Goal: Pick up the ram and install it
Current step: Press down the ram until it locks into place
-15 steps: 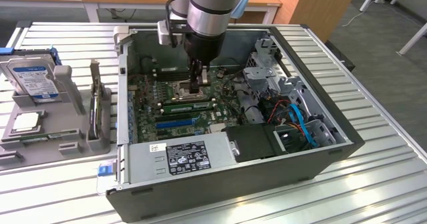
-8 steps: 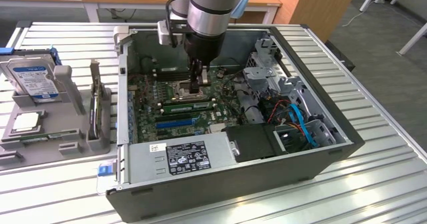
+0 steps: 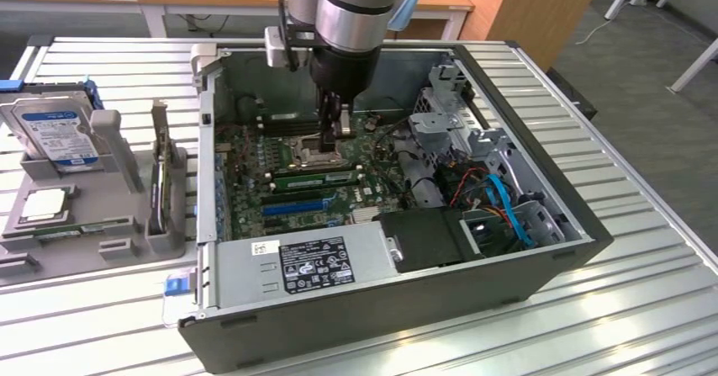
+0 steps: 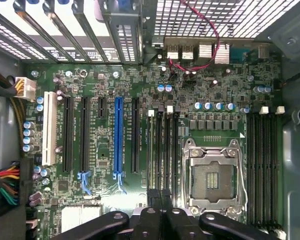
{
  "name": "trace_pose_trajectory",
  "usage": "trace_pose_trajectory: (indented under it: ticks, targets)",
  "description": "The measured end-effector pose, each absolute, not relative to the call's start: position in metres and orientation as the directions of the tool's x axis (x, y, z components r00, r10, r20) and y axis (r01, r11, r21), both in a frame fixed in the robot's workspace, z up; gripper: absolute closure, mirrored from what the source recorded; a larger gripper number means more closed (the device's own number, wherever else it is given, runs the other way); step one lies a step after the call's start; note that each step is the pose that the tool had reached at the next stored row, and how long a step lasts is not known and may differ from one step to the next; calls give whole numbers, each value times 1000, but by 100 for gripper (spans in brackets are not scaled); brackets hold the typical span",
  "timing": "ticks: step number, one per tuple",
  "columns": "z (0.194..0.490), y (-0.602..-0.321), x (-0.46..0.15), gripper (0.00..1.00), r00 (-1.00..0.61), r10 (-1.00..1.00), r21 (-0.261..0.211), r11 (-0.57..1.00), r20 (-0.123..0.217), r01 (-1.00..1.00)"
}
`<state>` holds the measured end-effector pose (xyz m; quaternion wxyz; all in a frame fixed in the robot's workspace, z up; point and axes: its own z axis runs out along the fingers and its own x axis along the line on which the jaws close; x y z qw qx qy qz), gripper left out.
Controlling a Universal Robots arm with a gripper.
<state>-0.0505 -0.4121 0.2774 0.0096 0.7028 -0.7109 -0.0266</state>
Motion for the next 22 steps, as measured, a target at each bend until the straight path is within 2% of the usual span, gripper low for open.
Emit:
trace_pose_trajectory:
  ticks: [22]
  targets:
    - [326,-412,-51,90,-12,-1000,51,11,-24,-999]
